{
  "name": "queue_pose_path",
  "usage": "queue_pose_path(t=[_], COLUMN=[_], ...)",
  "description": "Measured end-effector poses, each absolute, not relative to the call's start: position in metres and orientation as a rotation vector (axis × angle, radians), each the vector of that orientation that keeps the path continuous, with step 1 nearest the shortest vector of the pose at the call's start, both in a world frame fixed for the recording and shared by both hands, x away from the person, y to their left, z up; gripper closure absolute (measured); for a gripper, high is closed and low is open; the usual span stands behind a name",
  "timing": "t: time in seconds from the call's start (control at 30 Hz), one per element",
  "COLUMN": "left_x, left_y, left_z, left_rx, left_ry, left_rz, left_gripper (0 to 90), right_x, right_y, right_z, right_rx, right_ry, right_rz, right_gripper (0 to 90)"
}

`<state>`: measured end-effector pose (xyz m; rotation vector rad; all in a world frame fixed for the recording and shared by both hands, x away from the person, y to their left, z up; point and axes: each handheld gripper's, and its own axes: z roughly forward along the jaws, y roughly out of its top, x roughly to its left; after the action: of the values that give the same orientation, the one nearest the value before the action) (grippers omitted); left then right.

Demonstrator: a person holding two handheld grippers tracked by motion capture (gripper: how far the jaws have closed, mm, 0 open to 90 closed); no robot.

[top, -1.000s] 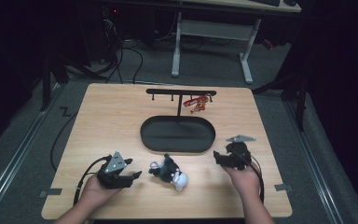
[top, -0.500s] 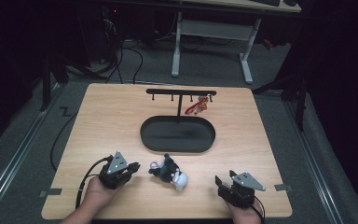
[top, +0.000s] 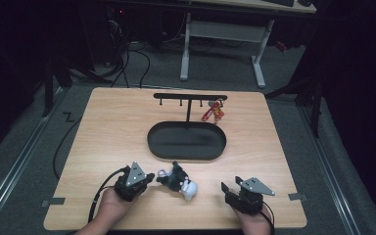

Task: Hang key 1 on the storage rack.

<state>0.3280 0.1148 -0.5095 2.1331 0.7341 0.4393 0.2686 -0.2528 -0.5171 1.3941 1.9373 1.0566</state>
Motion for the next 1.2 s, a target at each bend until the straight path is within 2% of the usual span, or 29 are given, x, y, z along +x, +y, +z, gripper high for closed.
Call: queue_pose_path(t=[0.3,0.7,0.9,1.03,1.2], left_x=[0.326,0.328,0.328,0.332,0.338], left_y=[0.093,0.019,0.002,0.016,0.061], left_z=[-0.515,-0.519,-0.514,-0.513,-0.508], left_rx=[2.162,2.205,2.193,2.171,2.176], left_ry=[0.737,0.623,0.59,0.615,0.645], left_rz=[0.451,0.38,0.365,0.334,0.396], left_gripper=[89.5,89.5,88.3,75.1,58.8], right_x=[0.265,0.263,0.261,0.261,0.263], right_y=[-0.257,-0.269,-0.282,-0.288,-0.29], right_z=[-0.514,-0.51,-0.508,-0.509,-0.513], right_rx=[1.402,1.428,1.464,1.477,1.493], right_ry=[1.928,1.888,1.828,1.818,1.835], right_rz=[1.094,1.113,1.116,1.101,1.081], right_gripper=[40.5,40.9,40.8,40.9,41.0])
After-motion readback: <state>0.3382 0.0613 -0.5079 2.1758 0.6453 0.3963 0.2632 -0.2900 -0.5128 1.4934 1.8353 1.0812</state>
